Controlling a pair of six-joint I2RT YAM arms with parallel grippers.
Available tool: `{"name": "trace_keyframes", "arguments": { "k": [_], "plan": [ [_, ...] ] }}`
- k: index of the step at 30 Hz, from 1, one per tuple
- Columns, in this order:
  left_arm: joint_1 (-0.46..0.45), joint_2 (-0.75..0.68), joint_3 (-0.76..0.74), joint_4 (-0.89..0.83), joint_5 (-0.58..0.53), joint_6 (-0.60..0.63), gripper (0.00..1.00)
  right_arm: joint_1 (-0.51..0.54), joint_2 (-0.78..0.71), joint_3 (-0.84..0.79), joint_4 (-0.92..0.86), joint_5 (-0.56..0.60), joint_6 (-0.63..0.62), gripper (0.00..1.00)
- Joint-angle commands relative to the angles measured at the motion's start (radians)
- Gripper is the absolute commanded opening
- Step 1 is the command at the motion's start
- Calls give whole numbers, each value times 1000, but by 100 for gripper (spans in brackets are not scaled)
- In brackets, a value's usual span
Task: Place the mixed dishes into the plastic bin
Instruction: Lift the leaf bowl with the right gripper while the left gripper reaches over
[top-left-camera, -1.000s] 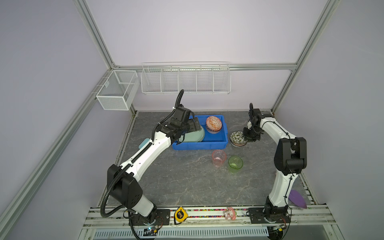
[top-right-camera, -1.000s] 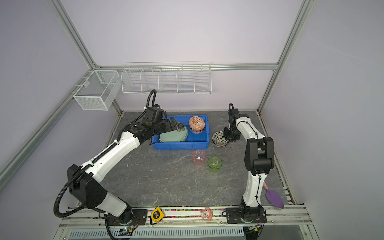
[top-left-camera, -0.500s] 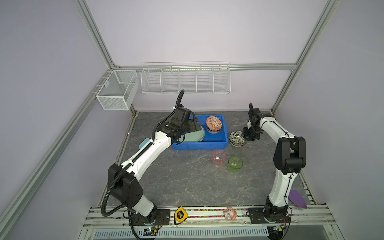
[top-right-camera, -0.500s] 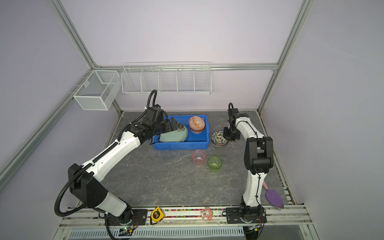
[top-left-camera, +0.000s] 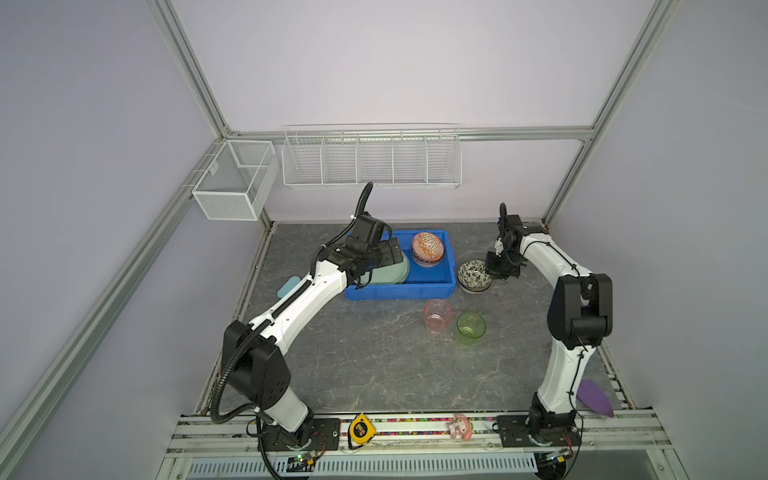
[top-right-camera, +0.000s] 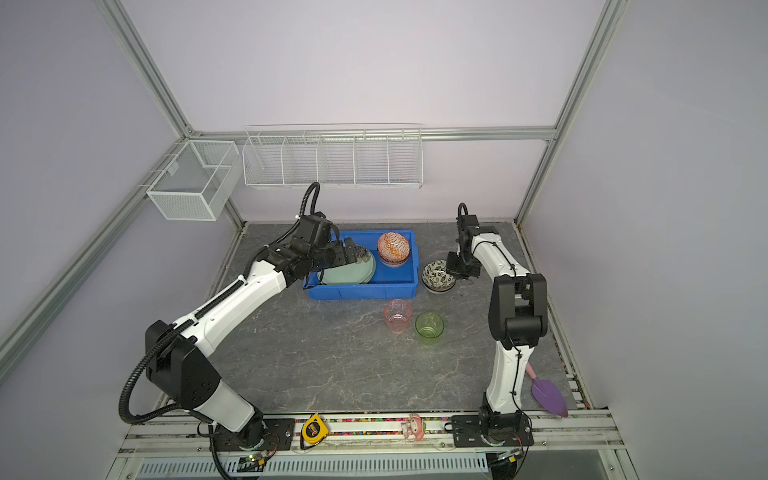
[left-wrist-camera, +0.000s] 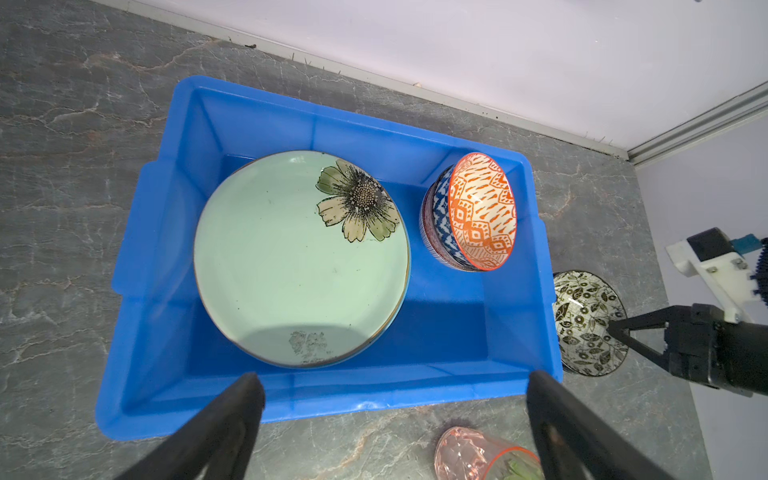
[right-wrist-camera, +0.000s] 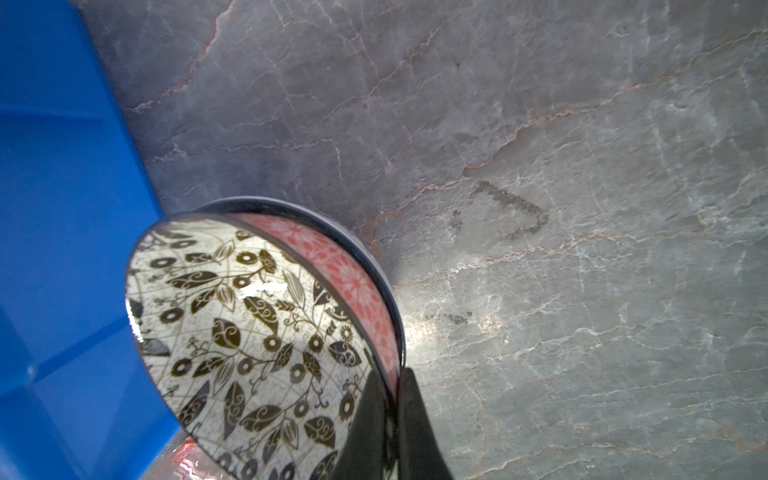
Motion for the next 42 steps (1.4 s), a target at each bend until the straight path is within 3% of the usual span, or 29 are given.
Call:
{"name": "trace_keyframes", "arguments": {
  "k": [1, 9, 15, 20, 29, 42],
  "plan": [
    [4, 11, 20, -1, 5, -16, 98, -7, -70, 43, -7, -31, -17, 7],
    [4, 12, 20, 4, 24, -8, 98, -15, -114, 71, -56, -26, -32, 7],
    [4, 42, 42, 31, 155, 58, 98, -14, -164, 74, -83, -8, -51, 7],
    [0, 68, 76, 10, 199, 107, 98, -15, -206, 76, -111, -4, -64, 7],
    [-68, 117, 164, -27, 141, 146, 98, -9, -248, 100, -161, -52, -87, 7],
    [-139, 279, 324, 12, 186, 98, 98, 48, -268, 102, -178, -125, -82, 7]
  ]
}}
